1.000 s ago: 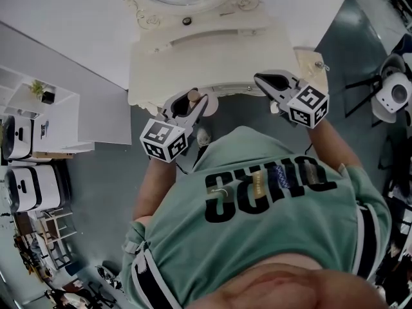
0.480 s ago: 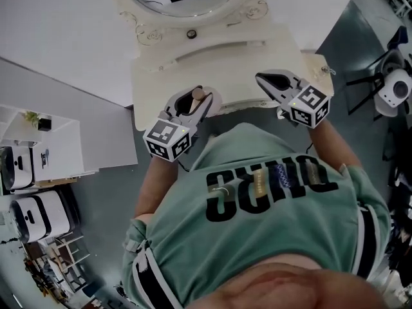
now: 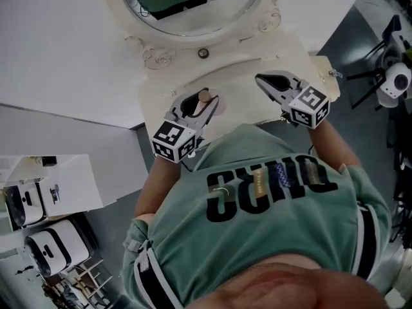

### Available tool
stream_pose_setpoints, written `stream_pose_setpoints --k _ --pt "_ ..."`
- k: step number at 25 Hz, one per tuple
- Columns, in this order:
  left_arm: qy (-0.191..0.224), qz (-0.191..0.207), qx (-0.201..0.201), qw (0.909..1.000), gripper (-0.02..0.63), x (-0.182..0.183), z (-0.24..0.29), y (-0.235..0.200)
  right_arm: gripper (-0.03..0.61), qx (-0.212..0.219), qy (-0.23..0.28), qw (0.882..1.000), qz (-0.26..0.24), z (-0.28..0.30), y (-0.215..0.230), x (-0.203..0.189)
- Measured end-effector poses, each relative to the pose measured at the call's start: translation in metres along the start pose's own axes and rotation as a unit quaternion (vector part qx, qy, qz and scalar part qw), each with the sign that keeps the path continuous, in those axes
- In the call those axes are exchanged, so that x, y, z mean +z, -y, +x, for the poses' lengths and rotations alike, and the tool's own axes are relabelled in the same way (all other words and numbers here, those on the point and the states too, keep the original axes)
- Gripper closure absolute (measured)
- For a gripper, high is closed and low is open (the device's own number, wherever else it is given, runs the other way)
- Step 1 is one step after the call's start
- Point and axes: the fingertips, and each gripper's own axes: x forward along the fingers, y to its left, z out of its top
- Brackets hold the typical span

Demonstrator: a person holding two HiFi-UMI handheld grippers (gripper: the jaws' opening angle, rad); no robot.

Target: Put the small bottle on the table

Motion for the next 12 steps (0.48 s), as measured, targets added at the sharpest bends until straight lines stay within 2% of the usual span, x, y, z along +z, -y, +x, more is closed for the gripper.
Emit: stream_pose_setpoints --k 7,12 --pt "-0.008 -0.006 -0.045 0.999 0.472 0.001 0.017 -0.059 0.584 -0.034 -0.017 0.999 0.022 0.048 0.027 0.002" --pt "-0.008 -0.015 -0.045 0.9989 0.472 0.002 0.035 -0.085 0.584 -0.032 -0.036 0.998 0.028 0.064 0.048 -0.003"
